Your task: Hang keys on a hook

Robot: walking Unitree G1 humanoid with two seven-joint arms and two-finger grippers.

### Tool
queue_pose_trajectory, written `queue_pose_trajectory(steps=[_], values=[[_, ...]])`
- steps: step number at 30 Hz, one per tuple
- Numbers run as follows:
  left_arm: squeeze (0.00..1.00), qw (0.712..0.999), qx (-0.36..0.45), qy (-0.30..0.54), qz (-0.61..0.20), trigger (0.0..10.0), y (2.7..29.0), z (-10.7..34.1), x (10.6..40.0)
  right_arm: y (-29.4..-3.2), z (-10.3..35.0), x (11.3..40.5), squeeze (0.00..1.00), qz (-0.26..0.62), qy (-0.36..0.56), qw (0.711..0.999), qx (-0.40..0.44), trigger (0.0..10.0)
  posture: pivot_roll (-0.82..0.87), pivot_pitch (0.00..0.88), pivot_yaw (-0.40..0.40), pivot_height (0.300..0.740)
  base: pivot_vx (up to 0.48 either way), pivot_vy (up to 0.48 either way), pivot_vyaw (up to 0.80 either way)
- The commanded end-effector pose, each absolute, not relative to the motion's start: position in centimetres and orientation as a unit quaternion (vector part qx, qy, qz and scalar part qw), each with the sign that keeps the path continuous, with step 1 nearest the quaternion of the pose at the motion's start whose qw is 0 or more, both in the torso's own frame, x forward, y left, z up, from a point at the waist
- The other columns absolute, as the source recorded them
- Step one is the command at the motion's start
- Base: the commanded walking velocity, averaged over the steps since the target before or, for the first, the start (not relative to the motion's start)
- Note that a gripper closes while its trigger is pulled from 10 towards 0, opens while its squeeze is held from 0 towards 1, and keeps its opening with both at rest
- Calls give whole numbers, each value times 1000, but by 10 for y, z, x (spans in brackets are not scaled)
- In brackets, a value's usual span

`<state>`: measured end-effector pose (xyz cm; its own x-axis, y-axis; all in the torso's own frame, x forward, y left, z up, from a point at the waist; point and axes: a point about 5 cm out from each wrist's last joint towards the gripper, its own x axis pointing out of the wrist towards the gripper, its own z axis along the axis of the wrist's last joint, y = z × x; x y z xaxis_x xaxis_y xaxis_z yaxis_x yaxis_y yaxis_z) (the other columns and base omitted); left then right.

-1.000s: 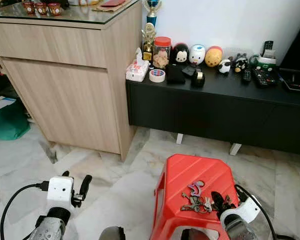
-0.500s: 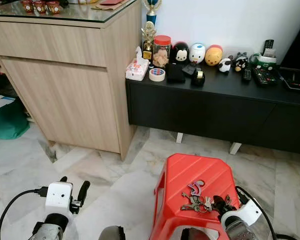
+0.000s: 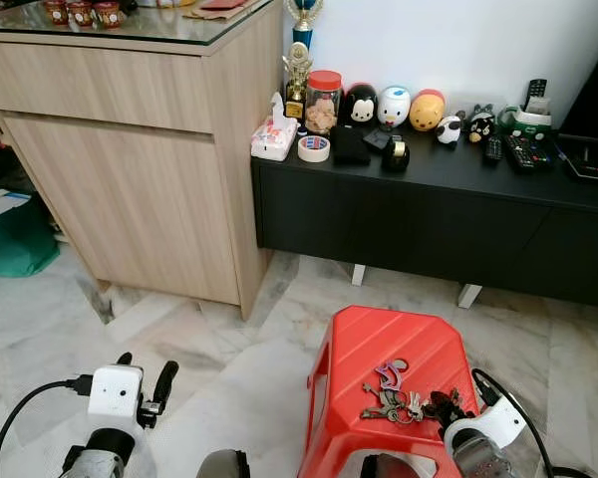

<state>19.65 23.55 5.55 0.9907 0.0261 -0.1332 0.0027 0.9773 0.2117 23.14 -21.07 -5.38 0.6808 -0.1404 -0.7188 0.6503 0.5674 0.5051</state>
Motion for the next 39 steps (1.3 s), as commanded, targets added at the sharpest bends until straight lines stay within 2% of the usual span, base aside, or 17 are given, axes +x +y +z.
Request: queue_pose_trajectory(steps=[1,11,12,14,15,16,39], values=[[0,992,112,64,9,10000,238,58,194,-216,-55,228,0,-256,321,822,394,10000,139,0,-60,618,0,0,0],[0,992,110,66,10,10000,236,57,191,-217,-56,227,0,-255,330,825,381,10000,138,0,-68,618,0,0,0],[0,992,110,67,10,10000,236,57,190,-217,-56,227,0,-251,330,826,383,0,137,0,-70,618,0,0,0],[0,991,111,70,12,10000,236,56,189,-216,-56,227,0,-245,331,828,381,0,137,0,-70,618,0,0,0],[0,991,111,70,12,10000,237,56,189,-216,-56,227,0,-245,331,827,381,9216,140,0,-71,618,0,0,0],[0,991,111,70,13,10000,237,56,189,-216,-56,227,0,-245,332,827,381,10000,140,0,-71,618,0,0,0],[0,990,120,68,15,10000,240,57,191,-216,-57,226,0,-242,341,831,367,10000,145,0,-68,618,0,0,0]])
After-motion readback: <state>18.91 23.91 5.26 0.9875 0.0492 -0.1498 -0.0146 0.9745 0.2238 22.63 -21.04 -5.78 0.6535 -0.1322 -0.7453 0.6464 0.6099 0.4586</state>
